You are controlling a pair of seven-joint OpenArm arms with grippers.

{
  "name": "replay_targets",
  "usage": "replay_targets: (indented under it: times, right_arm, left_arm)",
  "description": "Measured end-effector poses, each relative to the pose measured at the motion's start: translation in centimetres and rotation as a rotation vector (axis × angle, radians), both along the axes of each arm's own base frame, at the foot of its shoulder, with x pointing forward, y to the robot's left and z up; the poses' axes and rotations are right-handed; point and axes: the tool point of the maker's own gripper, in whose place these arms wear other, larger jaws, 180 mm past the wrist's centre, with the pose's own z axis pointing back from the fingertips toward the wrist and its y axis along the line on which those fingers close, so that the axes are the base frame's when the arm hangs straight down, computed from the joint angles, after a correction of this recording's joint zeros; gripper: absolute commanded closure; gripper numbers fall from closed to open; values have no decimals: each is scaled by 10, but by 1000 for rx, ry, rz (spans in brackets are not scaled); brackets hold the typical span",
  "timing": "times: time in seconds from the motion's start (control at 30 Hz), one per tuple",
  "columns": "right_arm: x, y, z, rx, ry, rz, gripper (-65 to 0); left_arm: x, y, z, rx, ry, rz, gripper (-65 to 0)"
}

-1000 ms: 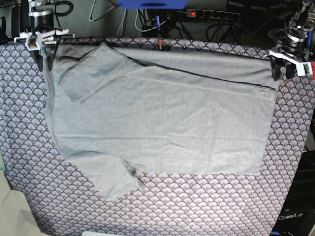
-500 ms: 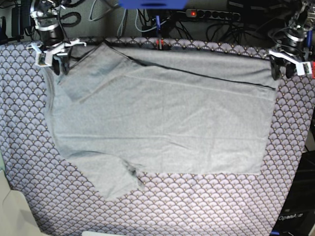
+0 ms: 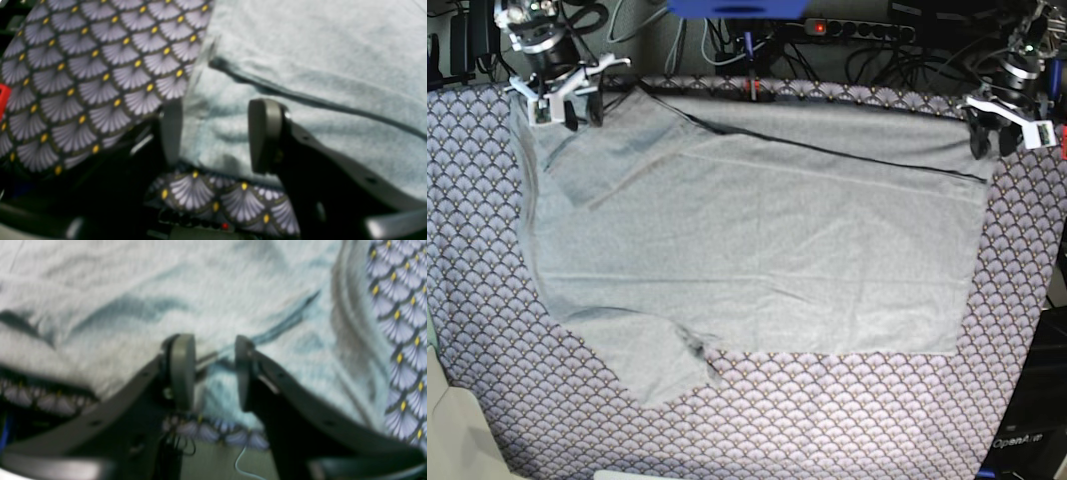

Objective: Fold the T-shirt properly
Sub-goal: 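Move the right gripper along the folded edge toward the shirt's middle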

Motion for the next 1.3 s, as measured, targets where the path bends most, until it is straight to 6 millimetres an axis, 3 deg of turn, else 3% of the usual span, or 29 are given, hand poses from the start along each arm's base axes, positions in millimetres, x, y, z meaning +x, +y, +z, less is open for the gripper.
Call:
replay_targets:
  times: [0.13,0.33,0.43,0.83,1.07,1.17,1.3]
  right_arm:
    - [-15,8,1,0,27,26,-323]
    - [-26,37,11,51,21,88,-321]
    - [-29,42,16,115,7,63,-321]
    - [-27,41,19,159,-10,37,-321]
    - [-31,40,-2,248,22,-29,-321]
    - [-31,28,-3,237,17,-61,-321]
    - [-27,29,-1,248,3,-59,-321]
  left_arm:
    - [0,0,0,0,0,1,-317]
    - [-1,0,0,0,2,0,-317]
    - [-1,0,0,1,1,0,-317]
    - [-1,0,0,1,2,-1,-317]
    - [-2,0,-1,1,4,0,-317]
    - [-6,1,-2,3,11,0,-317]
    - [-8,1,-3,5,18,3,-317]
